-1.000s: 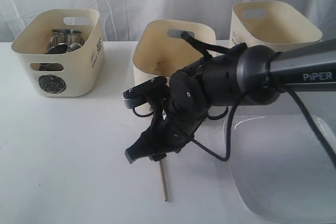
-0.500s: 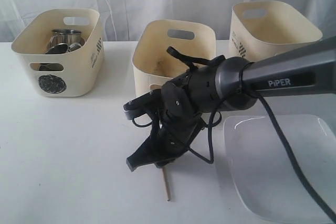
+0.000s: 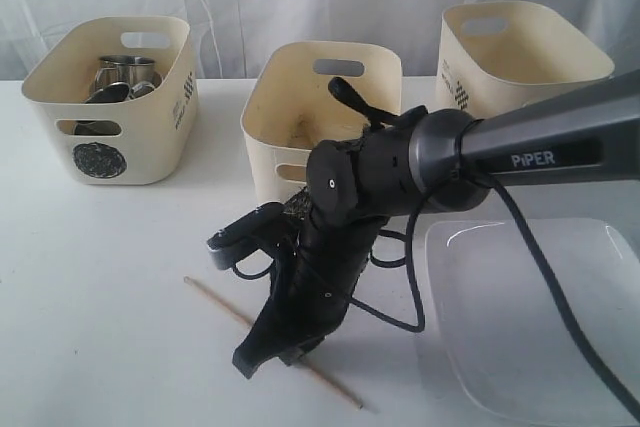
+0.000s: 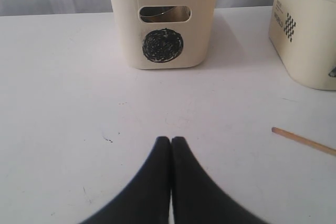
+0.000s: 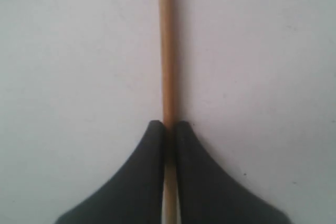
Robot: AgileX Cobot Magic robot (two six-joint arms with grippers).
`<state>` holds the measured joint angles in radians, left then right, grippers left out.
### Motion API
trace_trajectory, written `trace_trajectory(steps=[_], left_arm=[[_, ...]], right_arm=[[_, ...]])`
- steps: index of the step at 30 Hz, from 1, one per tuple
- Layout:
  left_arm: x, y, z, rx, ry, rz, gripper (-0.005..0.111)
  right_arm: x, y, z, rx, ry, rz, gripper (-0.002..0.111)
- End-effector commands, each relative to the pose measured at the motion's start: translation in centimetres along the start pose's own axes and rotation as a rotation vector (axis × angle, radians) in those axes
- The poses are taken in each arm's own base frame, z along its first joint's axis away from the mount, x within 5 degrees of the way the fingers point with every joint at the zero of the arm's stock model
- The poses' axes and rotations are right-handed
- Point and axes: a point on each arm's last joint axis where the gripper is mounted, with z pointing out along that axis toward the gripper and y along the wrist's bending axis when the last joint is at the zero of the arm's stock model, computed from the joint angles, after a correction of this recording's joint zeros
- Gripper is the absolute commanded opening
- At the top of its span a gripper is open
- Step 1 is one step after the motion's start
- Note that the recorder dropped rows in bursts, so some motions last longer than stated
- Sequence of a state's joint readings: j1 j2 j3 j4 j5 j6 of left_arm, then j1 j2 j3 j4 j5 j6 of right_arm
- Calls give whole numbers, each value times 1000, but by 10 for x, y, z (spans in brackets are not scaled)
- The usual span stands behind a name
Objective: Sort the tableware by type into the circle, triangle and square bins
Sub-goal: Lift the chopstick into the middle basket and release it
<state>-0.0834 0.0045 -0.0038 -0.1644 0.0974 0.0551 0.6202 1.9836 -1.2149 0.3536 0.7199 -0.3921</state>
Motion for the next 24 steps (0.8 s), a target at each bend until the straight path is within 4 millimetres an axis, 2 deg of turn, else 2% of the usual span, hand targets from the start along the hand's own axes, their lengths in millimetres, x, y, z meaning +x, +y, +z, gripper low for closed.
trace_trajectory(steps=[1, 5, 10, 12, 18, 24], left_arm=[[1, 0, 0, 1, -1, -9, 0], [1, 0, 0, 1, -1, -9, 0], [1, 0, 0, 1, -1, -9, 0], [1, 0, 0, 1, -1, -9, 0], [1, 0, 0, 1, -1, -9, 0], [1, 0, 0, 1, -1, -9, 0]], right_arm=[[-3, 4, -29, 10, -93, -58, 0], [-3, 5, -54, 38, -191, -56, 0], [4, 9, -64, 12, -168, -89, 0], [5, 12, -74, 12, -210, -85, 0], [14, 15, -122, 59, -430, -50, 0], [27, -3, -177, 149, -702, 103, 0]])
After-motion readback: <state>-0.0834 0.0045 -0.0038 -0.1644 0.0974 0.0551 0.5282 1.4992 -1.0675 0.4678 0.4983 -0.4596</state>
